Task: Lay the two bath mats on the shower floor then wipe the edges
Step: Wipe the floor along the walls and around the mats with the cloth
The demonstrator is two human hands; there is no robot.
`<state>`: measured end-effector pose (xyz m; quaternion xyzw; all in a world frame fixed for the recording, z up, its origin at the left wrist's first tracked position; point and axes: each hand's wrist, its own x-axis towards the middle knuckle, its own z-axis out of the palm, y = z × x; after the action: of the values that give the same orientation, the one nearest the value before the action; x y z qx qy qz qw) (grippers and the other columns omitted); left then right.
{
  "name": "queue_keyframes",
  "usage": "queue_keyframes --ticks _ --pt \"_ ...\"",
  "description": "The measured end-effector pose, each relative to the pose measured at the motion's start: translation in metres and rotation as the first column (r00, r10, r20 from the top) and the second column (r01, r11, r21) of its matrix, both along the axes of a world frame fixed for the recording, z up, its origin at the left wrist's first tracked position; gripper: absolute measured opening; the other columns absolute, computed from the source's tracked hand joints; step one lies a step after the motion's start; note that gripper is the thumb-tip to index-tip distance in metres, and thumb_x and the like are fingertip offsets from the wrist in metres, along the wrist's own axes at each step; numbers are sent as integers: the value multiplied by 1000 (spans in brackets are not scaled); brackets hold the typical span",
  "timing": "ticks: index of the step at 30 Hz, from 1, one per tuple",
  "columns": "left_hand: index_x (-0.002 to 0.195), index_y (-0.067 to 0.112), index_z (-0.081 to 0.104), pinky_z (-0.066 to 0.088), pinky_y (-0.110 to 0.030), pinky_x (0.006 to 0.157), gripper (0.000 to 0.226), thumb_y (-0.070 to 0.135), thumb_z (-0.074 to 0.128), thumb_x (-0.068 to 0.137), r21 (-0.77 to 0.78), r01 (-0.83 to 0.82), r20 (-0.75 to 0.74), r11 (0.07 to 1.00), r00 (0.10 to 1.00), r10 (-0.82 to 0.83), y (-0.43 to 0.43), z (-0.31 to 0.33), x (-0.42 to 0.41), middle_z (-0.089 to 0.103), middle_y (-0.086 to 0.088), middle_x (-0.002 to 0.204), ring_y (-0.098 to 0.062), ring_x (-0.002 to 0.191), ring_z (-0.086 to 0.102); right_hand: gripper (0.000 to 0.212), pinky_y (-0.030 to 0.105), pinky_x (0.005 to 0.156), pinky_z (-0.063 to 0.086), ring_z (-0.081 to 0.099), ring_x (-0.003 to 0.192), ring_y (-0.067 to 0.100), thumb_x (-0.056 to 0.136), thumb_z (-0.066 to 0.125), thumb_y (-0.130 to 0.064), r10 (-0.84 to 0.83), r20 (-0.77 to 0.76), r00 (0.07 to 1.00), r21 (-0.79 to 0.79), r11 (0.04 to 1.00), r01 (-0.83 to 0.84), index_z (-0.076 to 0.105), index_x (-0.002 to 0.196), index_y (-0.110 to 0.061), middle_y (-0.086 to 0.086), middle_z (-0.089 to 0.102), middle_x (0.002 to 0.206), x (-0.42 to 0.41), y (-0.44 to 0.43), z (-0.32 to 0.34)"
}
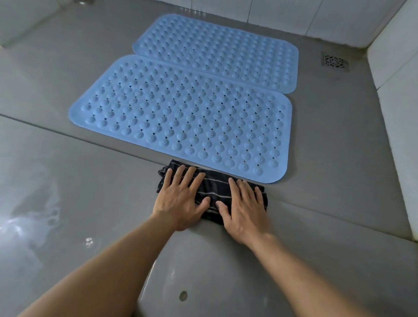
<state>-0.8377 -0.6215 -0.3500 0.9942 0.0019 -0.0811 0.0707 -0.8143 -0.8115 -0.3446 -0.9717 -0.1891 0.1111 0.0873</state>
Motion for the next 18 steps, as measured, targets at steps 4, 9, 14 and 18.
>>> queue_keyframes --ticks 4,9,14,18 --pt "155 30 24 3 -49 124 76 67 21 89 -20 -6 37 1000 999 7 32 -1 1 24 1 162 -25 151 11 81 49 122 12 23 150 28 89 5 -58 6 12 1000 9 1000 -6 31 152 -14 14 33 158 3 30 -1" --pt "155 32 27 1 -47 124 75 67 22 89 -26 -8 66 1000 998 10 72 -2 6 26 2 162 -23 151 14 77 52 119 19 26 149 31 93 10 -55 68 18 998 -15 998 -67 33 153 -13 18 34 158 10 63 -5" --pt "155 36 24 -2 -43 124 70 66 24 92 -22 23 69 999 997 -22 125 -1 8 22 5 163 -20 152 11 69 57 109 37 47 134 41 96 26 -53 99 60 993 -40 994 -97 46 145 -9 26 50 142 12 107 -8" --pt "155 37 25 -2 -42 124 68 66 26 93 -11 25 63 1000 998 -25 164 0 5 25 5 163 -18 152 12 66 59 107 38 50 131 42 96 31 -52 119 94 988 -32 993 -116 49 144 -9 28 53 139 11 146 -11"
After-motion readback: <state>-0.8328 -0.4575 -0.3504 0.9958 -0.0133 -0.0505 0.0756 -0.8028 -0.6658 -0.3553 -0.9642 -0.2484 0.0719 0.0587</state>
